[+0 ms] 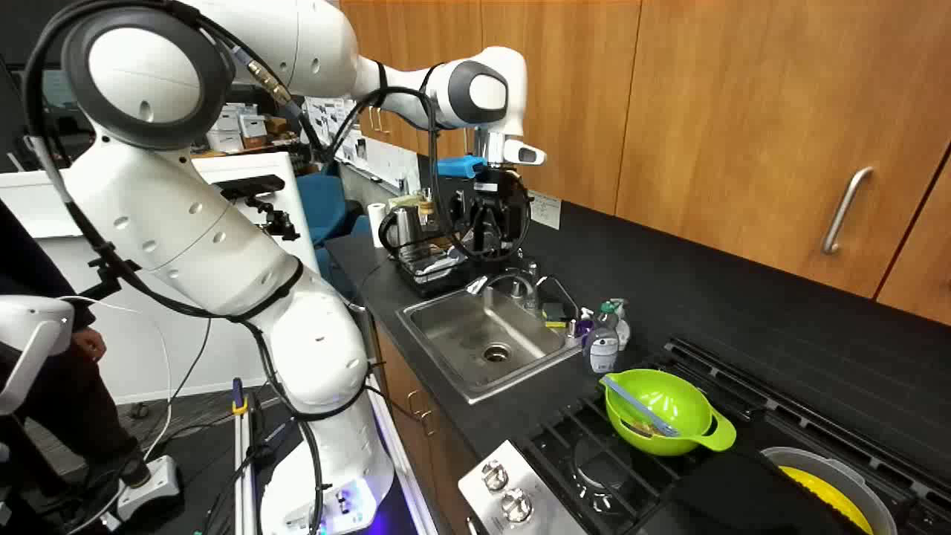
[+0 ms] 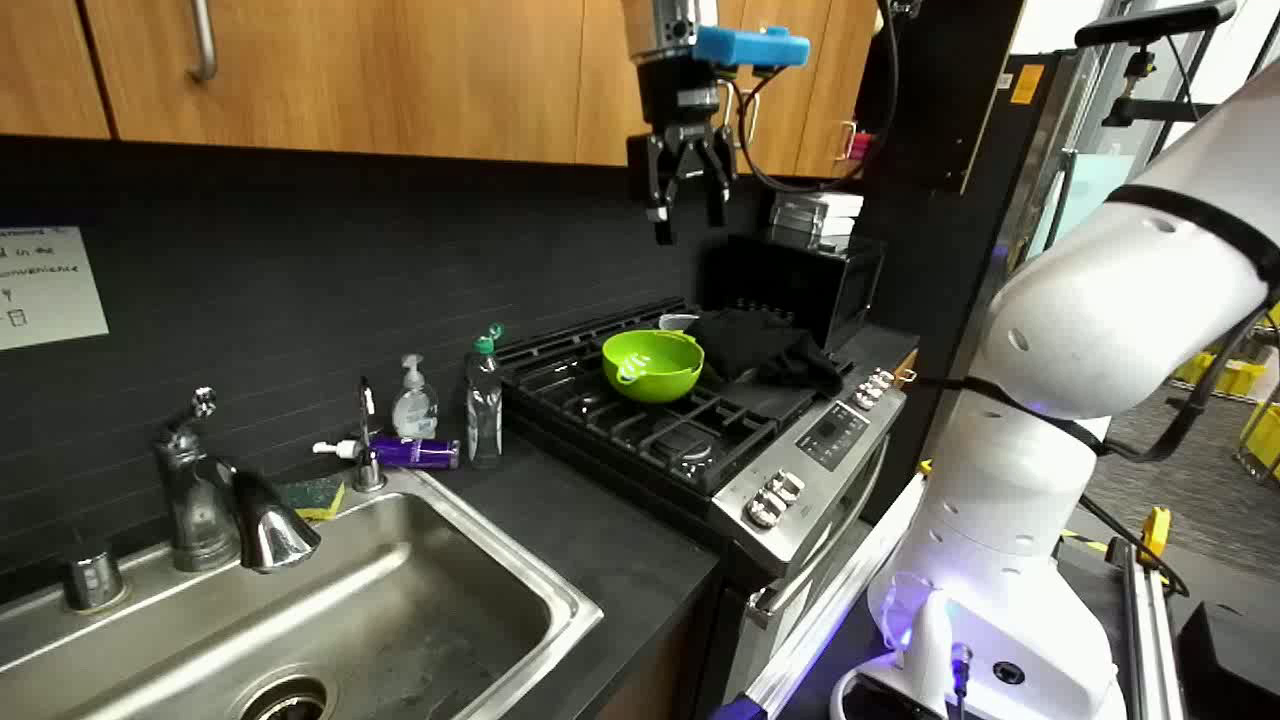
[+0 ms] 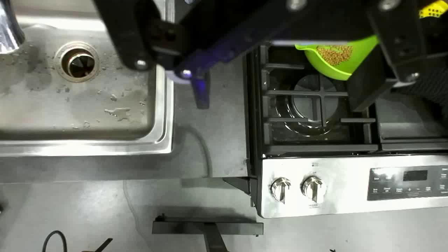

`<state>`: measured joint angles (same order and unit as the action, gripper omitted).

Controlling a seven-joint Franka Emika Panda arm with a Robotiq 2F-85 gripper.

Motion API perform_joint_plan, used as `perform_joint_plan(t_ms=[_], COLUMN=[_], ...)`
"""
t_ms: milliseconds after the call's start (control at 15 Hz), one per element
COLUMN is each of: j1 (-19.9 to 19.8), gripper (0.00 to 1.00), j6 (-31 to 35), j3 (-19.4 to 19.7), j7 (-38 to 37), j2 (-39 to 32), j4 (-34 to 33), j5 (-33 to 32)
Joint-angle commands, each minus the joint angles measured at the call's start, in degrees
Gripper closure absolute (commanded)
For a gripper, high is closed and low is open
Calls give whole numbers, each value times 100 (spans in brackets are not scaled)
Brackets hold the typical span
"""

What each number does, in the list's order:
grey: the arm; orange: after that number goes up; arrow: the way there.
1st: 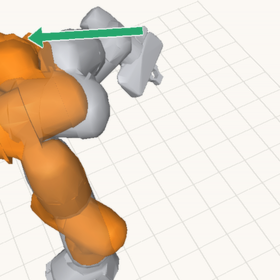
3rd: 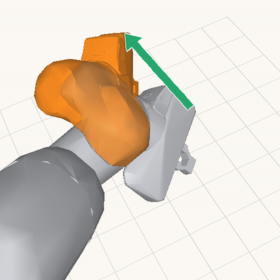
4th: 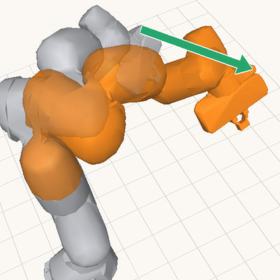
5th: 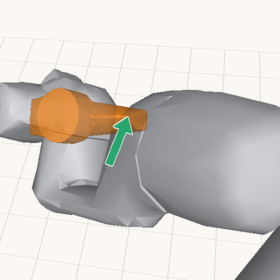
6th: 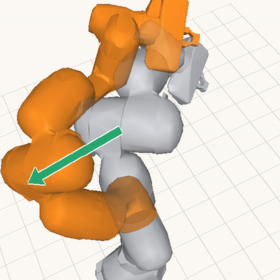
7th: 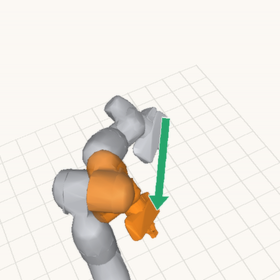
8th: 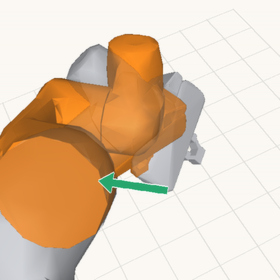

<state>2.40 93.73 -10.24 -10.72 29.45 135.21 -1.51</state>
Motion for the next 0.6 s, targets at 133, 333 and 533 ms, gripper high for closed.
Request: perform_joint_plan(t_ms=[133, 333, 533], j1=[86, 86, 73], gripper=[0, 0, 0], j6=[-9, -9, 5], j3=[72, 71, 120], j7=[-34, -34, -4], j2=[-11, -11, -17], j4=[-10, -10, -26], j5=[-30, -30, -8])
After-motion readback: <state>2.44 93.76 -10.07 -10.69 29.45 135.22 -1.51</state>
